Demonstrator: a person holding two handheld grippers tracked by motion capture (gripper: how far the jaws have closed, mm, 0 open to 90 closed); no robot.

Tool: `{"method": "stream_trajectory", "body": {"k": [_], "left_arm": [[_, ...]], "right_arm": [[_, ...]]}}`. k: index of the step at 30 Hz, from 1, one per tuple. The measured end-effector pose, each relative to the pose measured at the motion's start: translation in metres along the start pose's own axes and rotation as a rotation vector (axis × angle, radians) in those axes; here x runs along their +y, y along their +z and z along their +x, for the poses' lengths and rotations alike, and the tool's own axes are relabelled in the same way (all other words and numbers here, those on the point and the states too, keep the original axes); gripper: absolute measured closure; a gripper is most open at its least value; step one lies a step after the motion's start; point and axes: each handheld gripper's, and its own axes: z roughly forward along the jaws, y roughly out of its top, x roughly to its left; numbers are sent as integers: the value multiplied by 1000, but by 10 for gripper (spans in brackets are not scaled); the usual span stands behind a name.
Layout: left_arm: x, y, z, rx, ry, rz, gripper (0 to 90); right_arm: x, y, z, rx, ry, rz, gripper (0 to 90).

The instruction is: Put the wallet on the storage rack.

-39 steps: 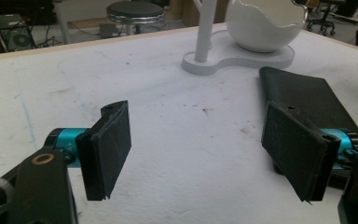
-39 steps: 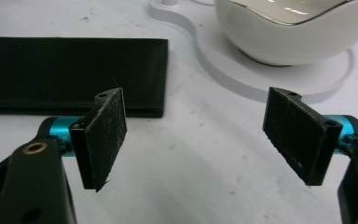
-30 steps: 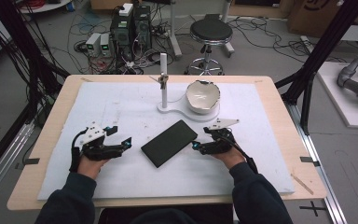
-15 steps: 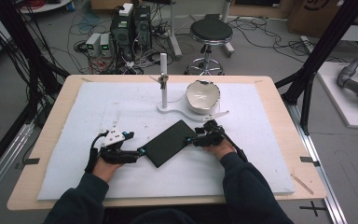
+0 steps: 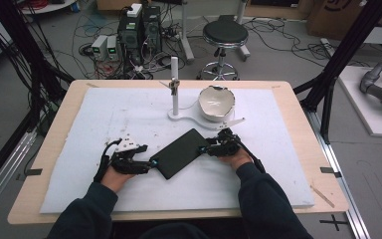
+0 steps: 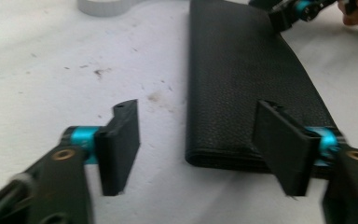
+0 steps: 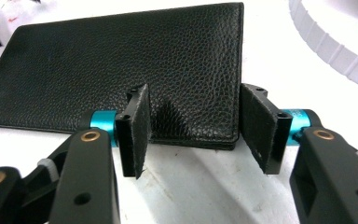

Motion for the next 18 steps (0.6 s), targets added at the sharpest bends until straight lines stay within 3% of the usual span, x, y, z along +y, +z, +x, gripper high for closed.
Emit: {"method": "stream_trajectory", "body": {"k": [8,11,14,18], "left_arm": [[1,4,0,-29,3,44,339],[1,5,-1,-56,23,50,436],[2,6,-3,-55,42,58,453],[1,5,-3,-56,48,61,465]], "right_arm": [[0,-2,1,-7,-5,3,511],[0,-3,1,-9,6,-1,530],[1,-6,0,1,25,-18,566],[1,-20,-4,50,58,-107,640]]}}
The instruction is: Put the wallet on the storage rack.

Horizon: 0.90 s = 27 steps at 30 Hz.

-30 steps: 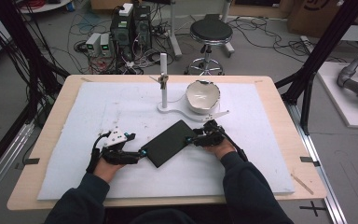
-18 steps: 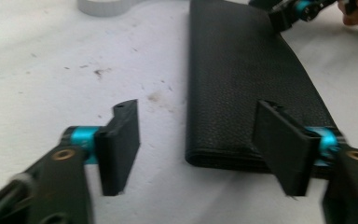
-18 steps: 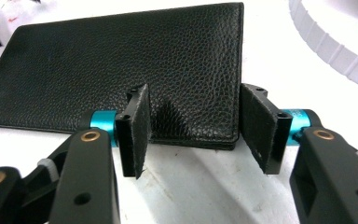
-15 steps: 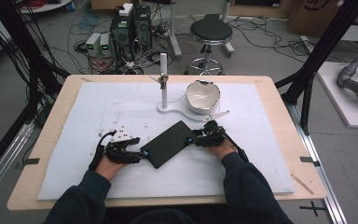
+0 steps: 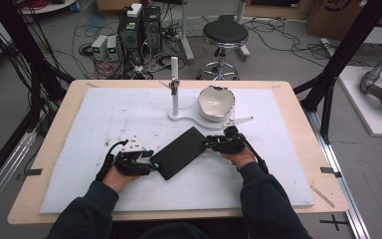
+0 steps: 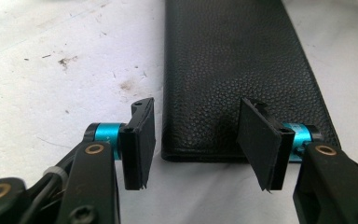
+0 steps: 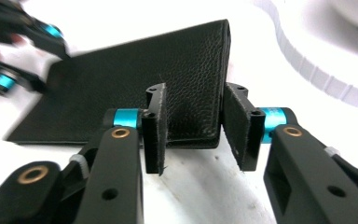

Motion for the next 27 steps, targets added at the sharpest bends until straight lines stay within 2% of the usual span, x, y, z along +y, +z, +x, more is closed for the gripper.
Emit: {"method": "stream_trajectory", "body": {"k": [3,5,6,7,9,10,13,17,22,25,27], "left_arm": [[0,0,0,0,-1,-1,466],[0,0,0,0,1,0,465],[0,0,0,-1,1,-4,465],[0,0,0,0,3,-3,465],[0,0,0,-1,4,-4,465],[0,0,0,-2,4,-5,465],[0,-1,0,0,9,-5,465],[-1,-1,-1,-1,9,-13,465],[-1,-1,-1,-1,12,-15,463],[-1,-1,-1,1,12,-17,464],[-1,-1,-1,1,11,-17,464]], "right_arm": [[0,-4,-1,25,11,-25,651],[0,-9,-2,67,40,-60,670],[0,-9,-2,67,40,-60,670],[1,-12,-3,97,54,-86,680],[1,-14,-3,108,62,-98,685],[2,-15,-4,130,74,-122,696],[2,-16,-3,145,85,-132,697],[4,-19,-2,189,96,-166,697],[7,-22,5,179,69,-177,690],[8,-21,6,171,65,-169,672],[8,-18,8,166,81,-150,662]]}}
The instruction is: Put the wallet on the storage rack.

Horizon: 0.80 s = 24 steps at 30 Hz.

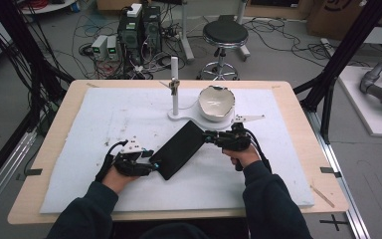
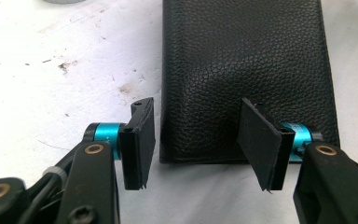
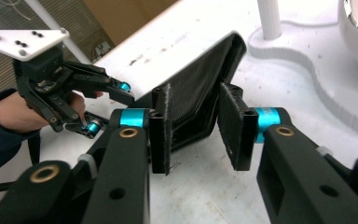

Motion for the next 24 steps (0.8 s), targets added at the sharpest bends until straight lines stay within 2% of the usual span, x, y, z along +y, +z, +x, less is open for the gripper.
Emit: {"method": "stream_trajectory", "body": {"k": [1,5,7,9,10,11,12,14,18,22,24], "left_arm": [[0,0,0,-1,-2,-2,464],[0,0,0,-2,-1,-3,464],[0,0,0,-4,1,-5,464],[0,-1,0,-12,10,-7,474],[0,-1,-1,-10,10,-10,479],[0,-1,-1,-11,8,-14,478],[0,-1,-1,-11,8,-15,478],[0,-1,-1,-11,9,-16,477],[-1,-1,-1,-7,12,-18,474],[-1,-1,-1,-7,10,-20,471],[-1,-1,-1,-8,8,-21,469]], "right_arm": [[1,2,0,0,18,-1,663],[2,4,0,20,30,-7,662],[2,5,0,53,52,-5,660],[3,6,0,79,49,-14,660],[4,7,1,99,46,-4,661],[5,15,7,118,17,29,624],[5,15,7,118,17,29,624],[8,30,17,110,-22,73,591],[11,40,20,113,-35,75,559],[15,47,23,94,-34,81,510],[18,49,26,78,-49,82,504]]}}
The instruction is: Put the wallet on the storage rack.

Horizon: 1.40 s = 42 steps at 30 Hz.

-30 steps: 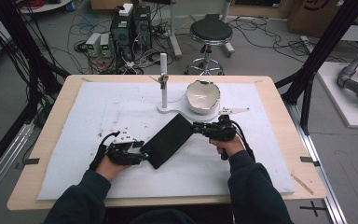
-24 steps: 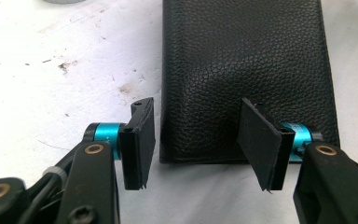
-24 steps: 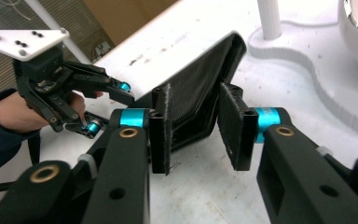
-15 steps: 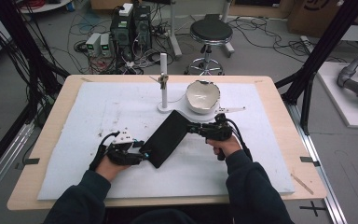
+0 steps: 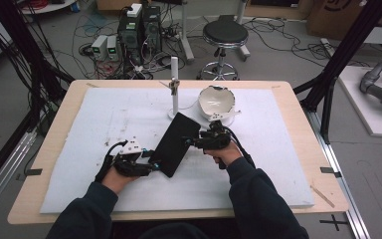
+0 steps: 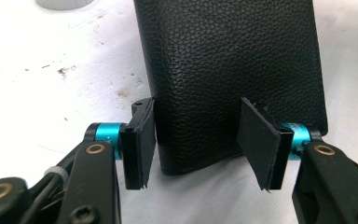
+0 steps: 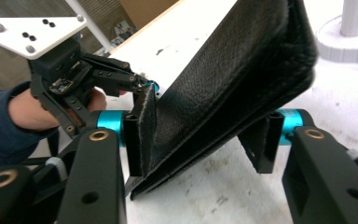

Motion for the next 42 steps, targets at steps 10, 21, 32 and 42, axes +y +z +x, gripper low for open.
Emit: {"method": "stream_trajectory", "body": {"k": [10,21,32,42], "left_arm": [[0,0,0,-4,9,-3,465],[0,-1,1,8,-8,-3,390],[-2,-34,26,146,-131,-198,366],[-6,-62,43,231,-182,-311,367]], "right_arm": [[23,8,12,-139,-100,-47,469],[46,9,20,-120,-147,-16,671],[49,-18,21,-107,-196,-57,717],[49,-35,33,-104,-328,-61,727]]}}
